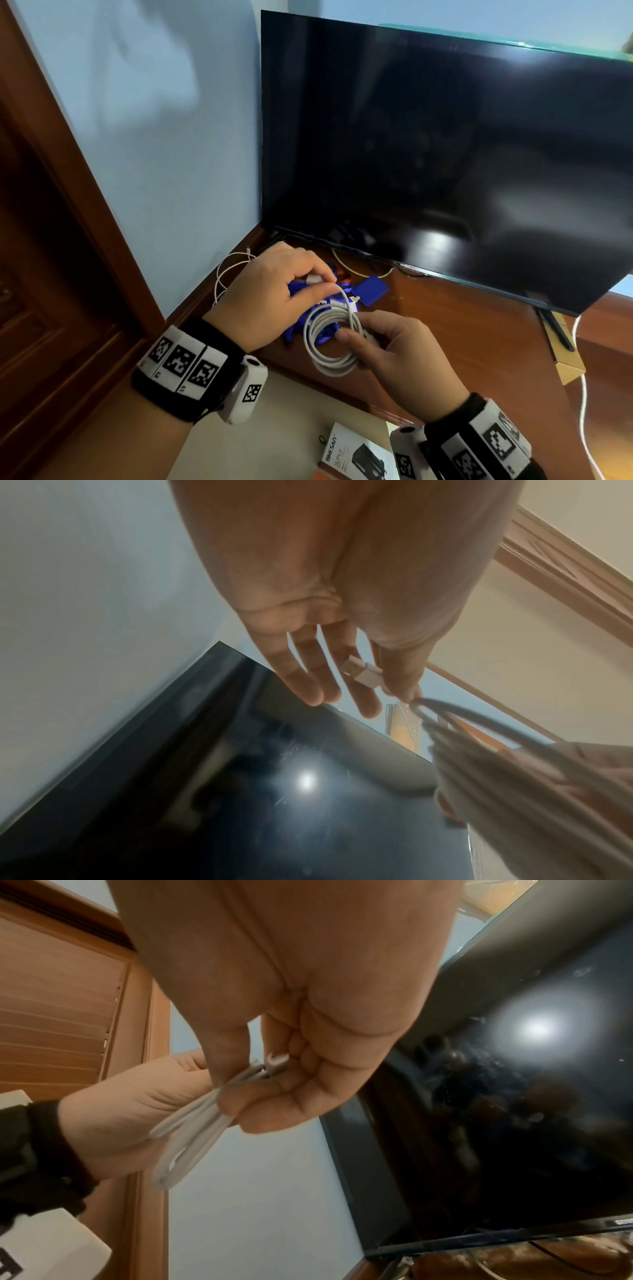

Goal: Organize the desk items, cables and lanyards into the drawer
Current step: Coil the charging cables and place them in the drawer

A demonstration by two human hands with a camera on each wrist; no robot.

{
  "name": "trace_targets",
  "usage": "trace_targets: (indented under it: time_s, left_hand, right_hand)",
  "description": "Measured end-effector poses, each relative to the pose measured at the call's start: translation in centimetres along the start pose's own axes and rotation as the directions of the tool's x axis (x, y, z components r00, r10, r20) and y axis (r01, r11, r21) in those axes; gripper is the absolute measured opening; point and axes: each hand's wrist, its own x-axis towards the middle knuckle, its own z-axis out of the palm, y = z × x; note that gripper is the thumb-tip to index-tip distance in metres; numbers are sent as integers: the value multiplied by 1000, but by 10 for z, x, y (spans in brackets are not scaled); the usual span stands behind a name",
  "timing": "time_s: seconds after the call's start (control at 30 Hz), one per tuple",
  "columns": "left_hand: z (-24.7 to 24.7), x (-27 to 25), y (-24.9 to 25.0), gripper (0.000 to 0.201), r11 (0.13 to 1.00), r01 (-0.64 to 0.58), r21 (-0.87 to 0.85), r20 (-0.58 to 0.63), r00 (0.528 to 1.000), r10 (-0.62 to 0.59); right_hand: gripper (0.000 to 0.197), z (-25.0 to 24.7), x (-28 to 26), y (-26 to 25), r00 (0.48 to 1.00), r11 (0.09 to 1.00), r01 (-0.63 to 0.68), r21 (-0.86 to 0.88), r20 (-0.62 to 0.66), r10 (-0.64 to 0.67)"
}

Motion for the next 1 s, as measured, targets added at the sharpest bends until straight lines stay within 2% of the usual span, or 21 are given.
trace_targets:
  time_s: [0.1, 0.2, 0.3, 0.5, 0.7, 0.87, 1.0]
  left_hand:
    - [2, 6, -2, 12, 999, 35, -11, 2, 999, -35]
    - [9, 4, -3, 9, 969, 199, -145, 44, 980, -195]
    - [13, 0, -1, 9, 907, 301, -293, 149, 952, -268]
    - [9, 1, 5, 32, 855, 387, -345, 327, 903, -277]
    - [8, 1, 5, 23, 846, 408, -344, 450, 862, -233]
    - [11, -1, 5, 22, 774, 461, -434, 473, 848, -239]
    - [21, -5, 5, 21, 823, 461, -333, 422, 853, -306]
  right_hand:
    - [16, -3, 0, -5, 1000, 995, -2, 98, -2, 2]
    - [19, -7, -1, -6, 999, 988, 8, 152, -33, -3]
    - [20, -7, -2, -4, 999, 987, 3, 159, -49, 5]
    - [20, -9, -6, -5, 997, 985, 0, 174, -74, 13]
    - [17, -12, -4, -10, 993, 986, 10, 168, -115, 9]
    - [22, -7, -3, -12, 989, 972, -21, 232, -141, 55]
    - [22, -2, -3, -12, 990, 972, -24, 235, -132, 57]
